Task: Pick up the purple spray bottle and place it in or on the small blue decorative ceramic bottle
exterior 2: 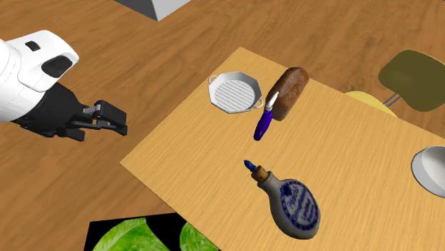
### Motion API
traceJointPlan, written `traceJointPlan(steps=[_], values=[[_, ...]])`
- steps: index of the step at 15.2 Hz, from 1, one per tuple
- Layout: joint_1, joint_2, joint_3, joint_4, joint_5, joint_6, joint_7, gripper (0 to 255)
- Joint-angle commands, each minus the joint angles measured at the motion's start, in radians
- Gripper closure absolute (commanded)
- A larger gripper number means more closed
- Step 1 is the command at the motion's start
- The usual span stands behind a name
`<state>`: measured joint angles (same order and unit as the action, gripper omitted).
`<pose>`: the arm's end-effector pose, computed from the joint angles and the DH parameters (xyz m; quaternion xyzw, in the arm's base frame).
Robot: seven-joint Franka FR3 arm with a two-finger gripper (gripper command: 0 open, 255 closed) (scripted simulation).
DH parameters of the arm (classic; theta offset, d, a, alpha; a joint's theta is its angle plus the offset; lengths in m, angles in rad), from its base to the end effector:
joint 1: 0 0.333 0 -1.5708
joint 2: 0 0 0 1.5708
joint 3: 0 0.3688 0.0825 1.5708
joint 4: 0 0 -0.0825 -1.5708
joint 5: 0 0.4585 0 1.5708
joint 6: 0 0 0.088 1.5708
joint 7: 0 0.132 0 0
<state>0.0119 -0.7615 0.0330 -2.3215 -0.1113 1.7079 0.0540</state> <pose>0.3694 0.0067 0.6276 0.9950 -0.0047 0.0765 0.0635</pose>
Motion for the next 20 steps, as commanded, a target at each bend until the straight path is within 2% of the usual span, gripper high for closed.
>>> traceJointPlan(steps=[1, 11, 20], values=[[0.0, 0.0, 0.0, 0.0, 0.0, 0.0, 0.0, 0], [-0.092, 0.267, -0.15, 0.111, -0.034, 0.142, -0.04, 0], [-0.155, 0.536, -0.279, 0.279, 0.002, 0.223, -0.094, 0]])
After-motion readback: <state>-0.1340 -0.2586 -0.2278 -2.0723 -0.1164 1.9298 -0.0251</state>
